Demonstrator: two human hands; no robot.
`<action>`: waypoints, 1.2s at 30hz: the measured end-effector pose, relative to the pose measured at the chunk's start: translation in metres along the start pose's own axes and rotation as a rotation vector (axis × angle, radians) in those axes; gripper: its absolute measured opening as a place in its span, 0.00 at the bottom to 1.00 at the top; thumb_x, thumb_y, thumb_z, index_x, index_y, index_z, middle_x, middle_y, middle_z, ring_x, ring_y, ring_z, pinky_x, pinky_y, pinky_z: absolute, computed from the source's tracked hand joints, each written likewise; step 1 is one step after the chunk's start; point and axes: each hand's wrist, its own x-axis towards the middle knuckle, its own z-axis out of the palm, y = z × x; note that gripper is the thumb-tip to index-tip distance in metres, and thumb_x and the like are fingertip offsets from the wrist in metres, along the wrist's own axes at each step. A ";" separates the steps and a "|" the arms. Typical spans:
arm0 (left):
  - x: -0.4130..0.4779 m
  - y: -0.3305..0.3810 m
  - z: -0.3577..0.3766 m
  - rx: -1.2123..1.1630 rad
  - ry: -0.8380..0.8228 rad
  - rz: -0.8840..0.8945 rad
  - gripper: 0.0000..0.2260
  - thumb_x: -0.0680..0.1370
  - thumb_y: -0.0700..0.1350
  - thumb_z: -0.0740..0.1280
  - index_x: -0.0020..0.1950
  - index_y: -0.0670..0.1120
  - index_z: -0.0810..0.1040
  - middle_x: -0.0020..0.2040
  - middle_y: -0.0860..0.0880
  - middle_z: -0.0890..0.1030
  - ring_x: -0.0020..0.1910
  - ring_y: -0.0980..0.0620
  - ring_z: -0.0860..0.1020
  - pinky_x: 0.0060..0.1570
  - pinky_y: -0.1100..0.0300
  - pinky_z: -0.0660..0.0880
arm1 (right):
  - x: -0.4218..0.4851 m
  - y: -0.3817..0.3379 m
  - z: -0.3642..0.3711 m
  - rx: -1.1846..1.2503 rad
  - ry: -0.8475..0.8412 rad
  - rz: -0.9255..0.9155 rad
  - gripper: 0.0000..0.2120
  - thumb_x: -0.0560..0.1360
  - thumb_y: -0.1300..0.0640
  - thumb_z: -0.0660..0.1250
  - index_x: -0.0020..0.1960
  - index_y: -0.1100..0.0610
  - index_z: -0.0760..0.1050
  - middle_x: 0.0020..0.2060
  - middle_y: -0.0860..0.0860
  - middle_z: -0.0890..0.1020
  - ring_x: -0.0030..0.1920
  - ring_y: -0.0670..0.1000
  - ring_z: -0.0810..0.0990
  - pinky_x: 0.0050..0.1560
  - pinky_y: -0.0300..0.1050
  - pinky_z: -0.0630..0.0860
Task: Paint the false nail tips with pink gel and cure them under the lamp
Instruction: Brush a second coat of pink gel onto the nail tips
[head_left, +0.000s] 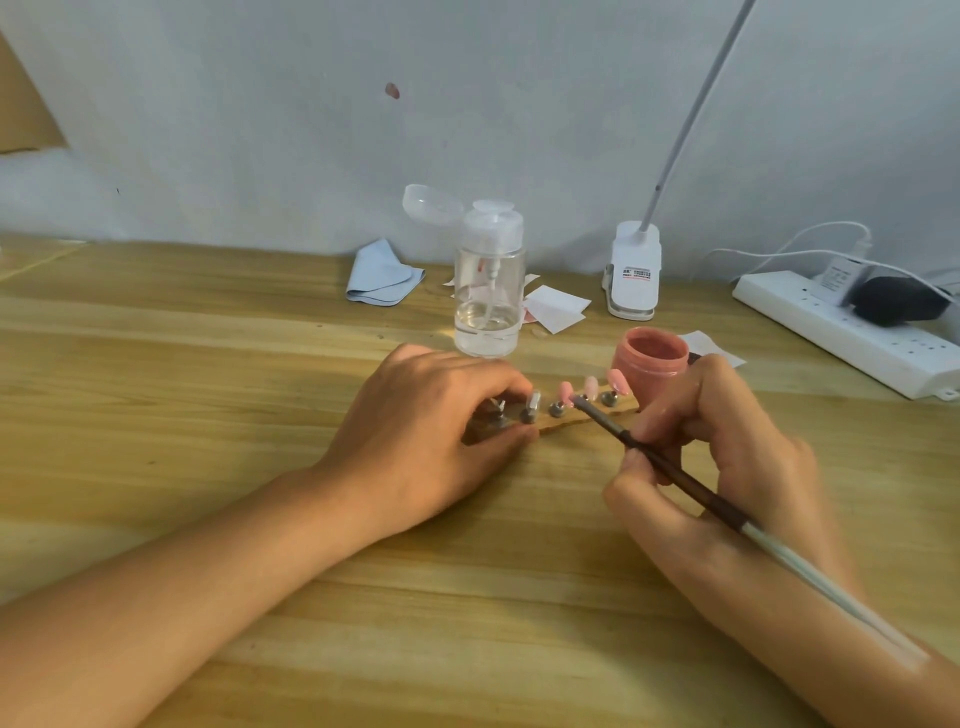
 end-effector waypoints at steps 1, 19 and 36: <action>0.000 0.000 0.000 -0.003 -0.001 0.001 0.09 0.72 0.56 0.70 0.49 0.56 0.82 0.43 0.60 0.83 0.42 0.59 0.79 0.50 0.57 0.69 | -0.003 -0.003 0.000 -0.002 0.038 -0.014 0.10 0.62 0.59 0.66 0.40 0.48 0.69 0.34 0.48 0.77 0.43 0.39 0.79 0.46 0.31 0.71; 0.001 0.004 0.000 -0.007 0.090 0.012 0.10 0.70 0.58 0.65 0.46 0.56 0.79 0.39 0.64 0.77 0.38 0.65 0.73 0.55 0.61 0.64 | 0.000 -0.005 -0.001 0.027 0.042 -0.011 0.08 0.65 0.57 0.69 0.39 0.51 0.70 0.36 0.40 0.80 0.41 0.48 0.80 0.48 0.55 0.75; 0.001 0.003 0.000 0.001 0.084 0.026 0.10 0.70 0.60 0.64 0.45 0.57 0.79 0.39 0.64 0.77 0.38 0.65 0.72 0.55 0.59 0.65 | 0.000 0.000 0.001 0.034 0.067 -0.015 0.07 0.66 0.57 0.69 0.39 0.52 0.70 0.35 0.44 0.80 0.38 0.50 0.79 0.41 0.52 0.76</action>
